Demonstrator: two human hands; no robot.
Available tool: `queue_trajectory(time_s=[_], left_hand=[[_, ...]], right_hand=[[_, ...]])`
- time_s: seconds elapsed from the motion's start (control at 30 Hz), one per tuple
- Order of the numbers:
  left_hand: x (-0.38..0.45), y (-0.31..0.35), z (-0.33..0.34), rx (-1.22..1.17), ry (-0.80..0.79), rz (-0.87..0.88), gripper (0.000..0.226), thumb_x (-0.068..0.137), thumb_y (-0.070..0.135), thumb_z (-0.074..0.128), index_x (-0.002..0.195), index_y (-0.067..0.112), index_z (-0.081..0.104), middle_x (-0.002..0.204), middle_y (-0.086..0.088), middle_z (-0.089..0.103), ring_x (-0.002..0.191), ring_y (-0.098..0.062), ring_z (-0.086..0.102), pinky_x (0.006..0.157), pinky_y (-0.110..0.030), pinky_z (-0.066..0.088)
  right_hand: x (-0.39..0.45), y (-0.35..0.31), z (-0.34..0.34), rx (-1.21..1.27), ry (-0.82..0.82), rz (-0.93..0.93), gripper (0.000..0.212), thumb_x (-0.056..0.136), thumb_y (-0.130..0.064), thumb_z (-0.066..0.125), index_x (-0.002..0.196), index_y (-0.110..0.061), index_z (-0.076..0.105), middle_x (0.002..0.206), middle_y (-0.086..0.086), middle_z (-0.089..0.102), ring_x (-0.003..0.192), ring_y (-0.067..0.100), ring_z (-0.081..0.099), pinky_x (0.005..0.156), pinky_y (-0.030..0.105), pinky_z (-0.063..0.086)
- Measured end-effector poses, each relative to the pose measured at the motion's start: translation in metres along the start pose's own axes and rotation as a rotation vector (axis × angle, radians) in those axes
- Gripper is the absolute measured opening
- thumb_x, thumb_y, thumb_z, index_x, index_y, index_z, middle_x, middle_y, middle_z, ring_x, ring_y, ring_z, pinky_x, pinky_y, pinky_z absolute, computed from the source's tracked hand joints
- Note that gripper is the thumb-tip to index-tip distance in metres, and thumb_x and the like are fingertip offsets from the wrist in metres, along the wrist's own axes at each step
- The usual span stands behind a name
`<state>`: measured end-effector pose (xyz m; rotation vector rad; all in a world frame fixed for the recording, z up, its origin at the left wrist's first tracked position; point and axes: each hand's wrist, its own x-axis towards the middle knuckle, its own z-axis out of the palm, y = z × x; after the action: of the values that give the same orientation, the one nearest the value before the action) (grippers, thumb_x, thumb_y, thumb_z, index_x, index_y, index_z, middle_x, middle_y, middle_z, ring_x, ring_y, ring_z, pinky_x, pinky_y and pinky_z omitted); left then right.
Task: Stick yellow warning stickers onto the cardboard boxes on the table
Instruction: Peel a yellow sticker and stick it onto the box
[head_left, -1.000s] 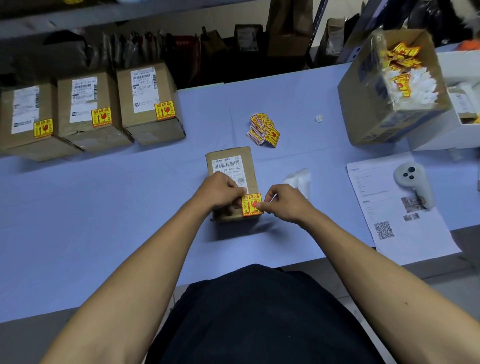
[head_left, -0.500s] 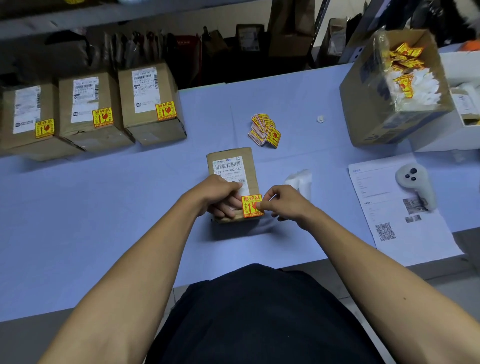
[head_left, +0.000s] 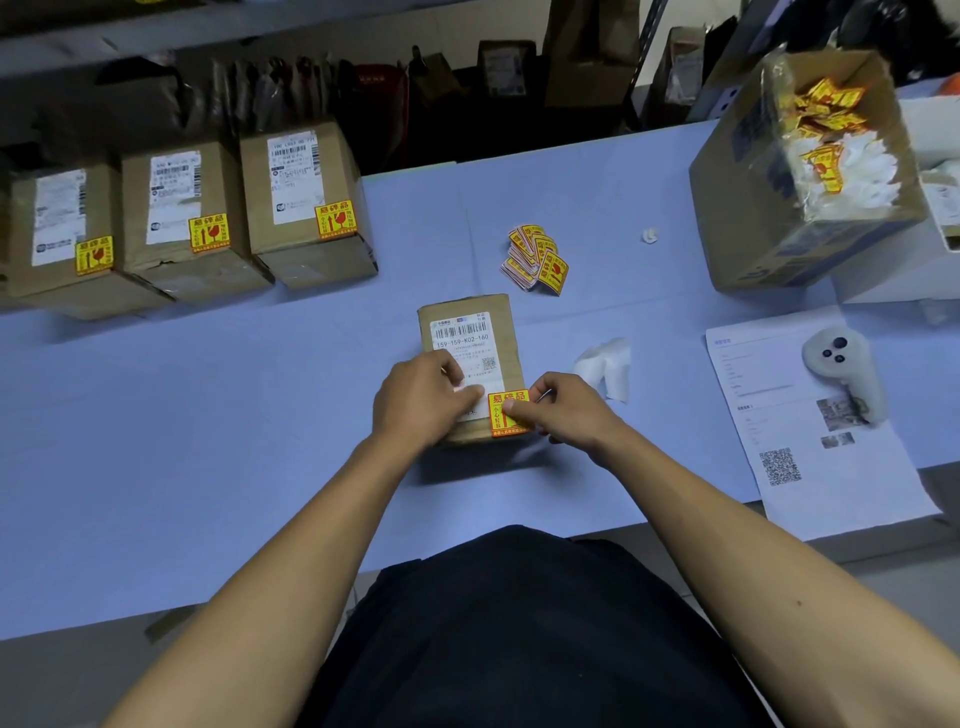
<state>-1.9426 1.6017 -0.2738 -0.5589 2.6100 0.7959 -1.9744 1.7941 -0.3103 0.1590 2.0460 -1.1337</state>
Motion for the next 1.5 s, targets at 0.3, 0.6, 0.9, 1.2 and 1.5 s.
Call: queue_trajectory(time_s=[0.3,0.6,0.9,1.2,1.5], left_hand=[[-0.014,-0.014,0.023,-0.044,0.032,0.126,0.059,0.077,0.037,0.079,0.129,0.022,0.057,0.119,0.0,0.048,0.12,-0.021,0.035,0.096,-0.03,0.042],[-0.016,-0.017,0.032,-0.234,0.13,0.076,0.086,0.074,0.04,0.083,0.146,0.019,0.04,0.149,-0.004,0.026,0.139,-0.023,0.027,0.109,-0.031,0.035],[-0.013,-0.017,0.043,-0.314,-0.026,0.05,0.123,0.071,0.041,0.086,0.158,0.026,0.002,0.167,0.001,0.001,0.152,-0.015,0.006,0.115,-0.028,0.023],[-0.017,-0.02,0.039,-0.548,0.014,0.124,0.111,0.065,0.031,0.09,0.129,0.067,0.008,0.134,0.025,0.049,0.118,0.002,0.052,0.083,-0.004,0.042],[-0.017,-0.023,0.034,-0.626,-0.067,-0.001,0.119,0.076,0.026,0.085,0.153,0.042,-0.005,0.154,0.01,0.039,0.136,-0.011,0.043,0.105,-0.021,0.038]], right_hand=[[0.003,0.002,0.011,-0.111,0.013,0.01,0.06,0.069,-0.058,0.08,0.102,-0.019,0.049,0.092,0.0,0.064,0.086,0.02,0.063,0.078,0.044,0.055],[0.001,0.003,0.005,0.029,-0.048,0.003,0.05,0.082,-0.056,0.071,0.109,-0.018,0.052,0.096,0.007,0.066,0.08,0.017,0.065,0.071,0.037,0.055],[-0.005,0.016,0.002,0.216,-0.041,-0.033,0.022,0.095,-0.043,0.062,0.104,-0.024,0.064,0.099,0.007,0.069,0.086,0.02,0.068,0.081,0.032,0.057],[-0.002,0.018,0.012,0.188,0.006,-0.097,0.038,0.09,-0.046,0.068,0.121,-0.028,0.058,0.109,-0.002,0.067,0.098,0.015,0.068,0.081,0.035,0.061],[-0.003,0.016,0.003,0.167,-0.091,-0.055,0.073,0.086,-0.05,0.071,0.149,-0.037,0.037,0.145,-0.002,0.05,0.126,0.017,0.055,0.103,0.044,0.05]])
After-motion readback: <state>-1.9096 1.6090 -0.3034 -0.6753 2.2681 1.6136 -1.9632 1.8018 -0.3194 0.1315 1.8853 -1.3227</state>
